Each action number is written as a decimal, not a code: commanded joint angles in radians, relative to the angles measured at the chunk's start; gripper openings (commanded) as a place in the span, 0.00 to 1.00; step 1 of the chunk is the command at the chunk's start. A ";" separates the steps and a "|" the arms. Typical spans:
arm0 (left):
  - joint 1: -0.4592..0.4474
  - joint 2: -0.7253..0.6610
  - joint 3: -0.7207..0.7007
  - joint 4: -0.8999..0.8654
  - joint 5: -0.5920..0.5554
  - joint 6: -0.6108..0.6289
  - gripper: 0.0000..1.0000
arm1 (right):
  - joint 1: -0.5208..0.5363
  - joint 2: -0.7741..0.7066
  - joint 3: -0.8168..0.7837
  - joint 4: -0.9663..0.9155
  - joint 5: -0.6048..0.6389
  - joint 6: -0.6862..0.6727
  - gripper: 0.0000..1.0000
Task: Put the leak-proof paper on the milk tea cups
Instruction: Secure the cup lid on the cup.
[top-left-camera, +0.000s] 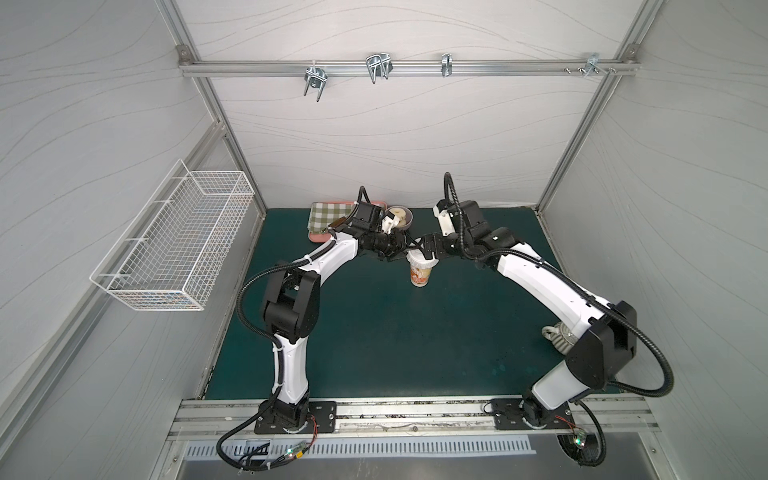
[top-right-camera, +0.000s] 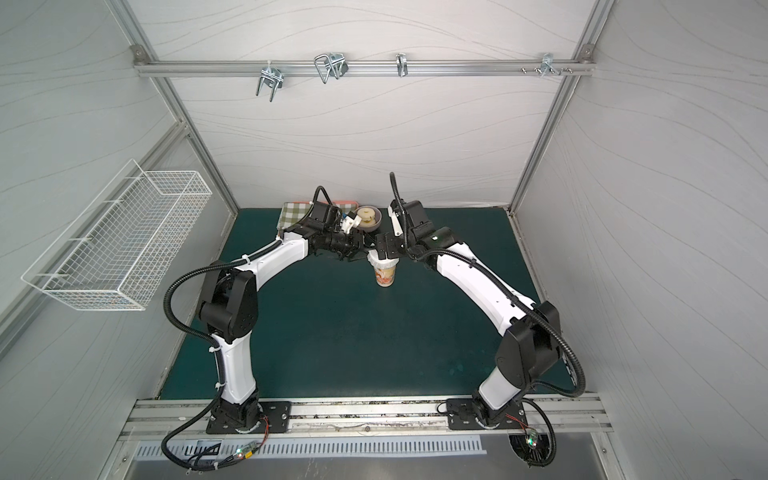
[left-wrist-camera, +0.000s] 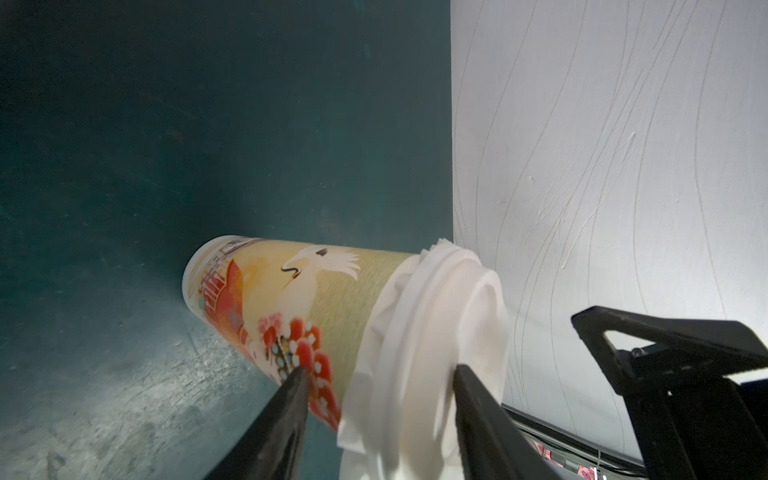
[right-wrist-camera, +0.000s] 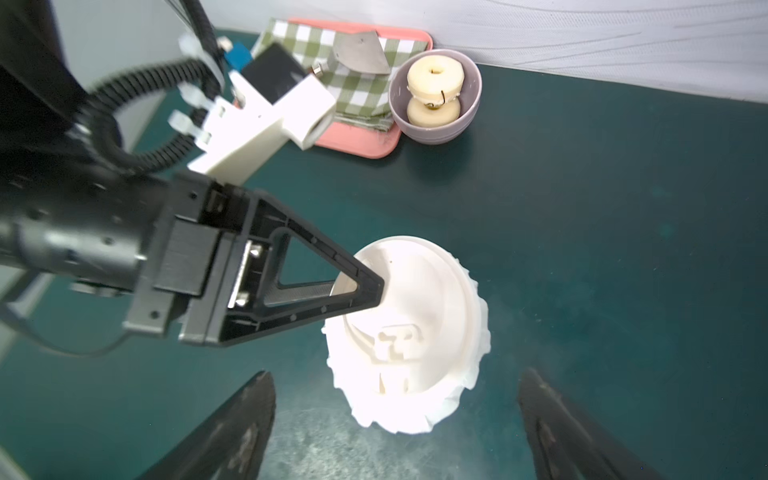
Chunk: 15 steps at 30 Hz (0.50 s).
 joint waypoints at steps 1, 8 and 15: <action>-0.011 0.021 0.024 -0.046 -0.023 0.018 0.56 | -0.067 -0.027 -0.054 0.003 -0.170 0.136 0.86; -0.013 0.020 0.025 -0.045 -0.024 0.018 0.56 | -0.171 -0.054 -0.186 0.122 -0.408 0.304 0.82; -0.014 0.017 0.024 -0.049 -0.025 0.019 0.56 | -0.225 -0.026 -0.264 0.252 -0.575 0.414 0.81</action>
